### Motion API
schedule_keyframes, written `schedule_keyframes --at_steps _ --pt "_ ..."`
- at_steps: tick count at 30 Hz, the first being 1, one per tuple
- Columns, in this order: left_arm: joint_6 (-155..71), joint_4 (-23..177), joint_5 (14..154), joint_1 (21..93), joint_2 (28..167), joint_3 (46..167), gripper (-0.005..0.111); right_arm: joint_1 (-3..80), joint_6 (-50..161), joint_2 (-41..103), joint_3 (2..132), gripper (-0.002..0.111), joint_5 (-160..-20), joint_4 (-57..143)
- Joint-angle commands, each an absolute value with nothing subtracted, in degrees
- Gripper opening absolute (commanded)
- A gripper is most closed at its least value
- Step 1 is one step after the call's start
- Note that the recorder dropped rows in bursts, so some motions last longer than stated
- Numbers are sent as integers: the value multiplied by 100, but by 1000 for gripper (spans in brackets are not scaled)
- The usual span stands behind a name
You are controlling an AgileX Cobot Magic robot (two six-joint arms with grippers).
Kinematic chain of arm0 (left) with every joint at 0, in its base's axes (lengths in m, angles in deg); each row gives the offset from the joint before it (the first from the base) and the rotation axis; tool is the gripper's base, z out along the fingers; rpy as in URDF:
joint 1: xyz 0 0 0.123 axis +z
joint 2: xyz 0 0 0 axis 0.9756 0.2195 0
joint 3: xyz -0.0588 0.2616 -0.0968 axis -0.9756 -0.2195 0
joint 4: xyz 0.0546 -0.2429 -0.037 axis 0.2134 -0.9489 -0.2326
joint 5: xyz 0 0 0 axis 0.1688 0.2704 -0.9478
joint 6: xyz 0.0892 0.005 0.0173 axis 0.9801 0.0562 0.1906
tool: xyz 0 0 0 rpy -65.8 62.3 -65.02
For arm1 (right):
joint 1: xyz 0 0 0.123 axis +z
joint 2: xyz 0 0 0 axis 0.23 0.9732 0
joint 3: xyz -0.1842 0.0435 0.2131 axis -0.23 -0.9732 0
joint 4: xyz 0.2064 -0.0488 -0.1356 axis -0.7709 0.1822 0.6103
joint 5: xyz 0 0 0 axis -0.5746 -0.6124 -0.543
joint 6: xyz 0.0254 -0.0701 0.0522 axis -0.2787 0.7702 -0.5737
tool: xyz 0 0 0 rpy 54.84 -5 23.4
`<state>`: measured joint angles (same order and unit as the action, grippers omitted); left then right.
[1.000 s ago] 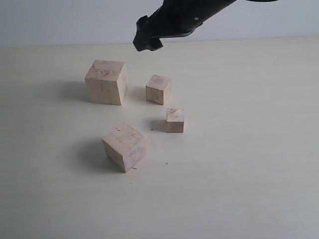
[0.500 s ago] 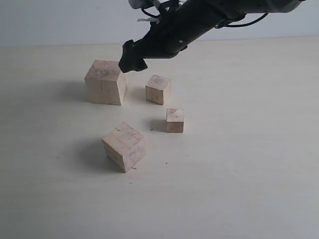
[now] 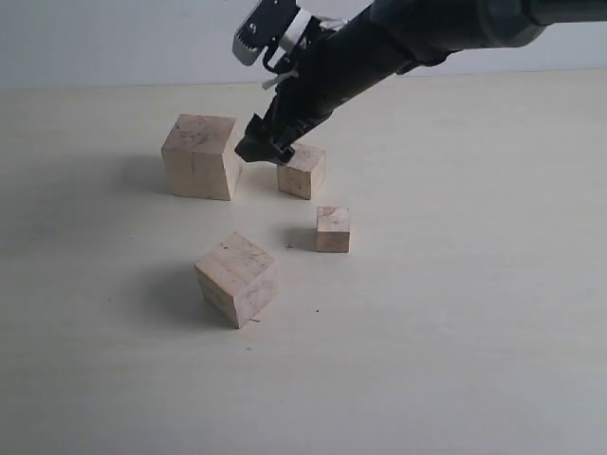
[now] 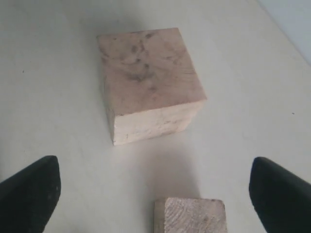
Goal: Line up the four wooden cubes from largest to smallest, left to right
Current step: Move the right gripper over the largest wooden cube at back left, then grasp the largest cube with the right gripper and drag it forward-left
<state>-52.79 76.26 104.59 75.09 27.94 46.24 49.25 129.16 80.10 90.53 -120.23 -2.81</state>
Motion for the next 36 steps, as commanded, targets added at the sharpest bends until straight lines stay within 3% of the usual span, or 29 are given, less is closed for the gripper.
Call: schedule_keyframes --at_steps 1,12,23,36 --pt "-5272 7633 10391 7537 2764 4609 0 4932 14515 8293 9103 104 -12231 -1041" --pt "-5272 7633 10391 7537 2764 4609 0 4932 16336 8661 9212 104 -12101 -2389" --pt "-5272 7633 10391 7537 2764 4609 0 4932 15945 9574 10683 104 -12619 -2737" --pt "-5272 7633 10391 7537 2764 4609 0 4932 15929 10401 11440 104 -12853 -2725"
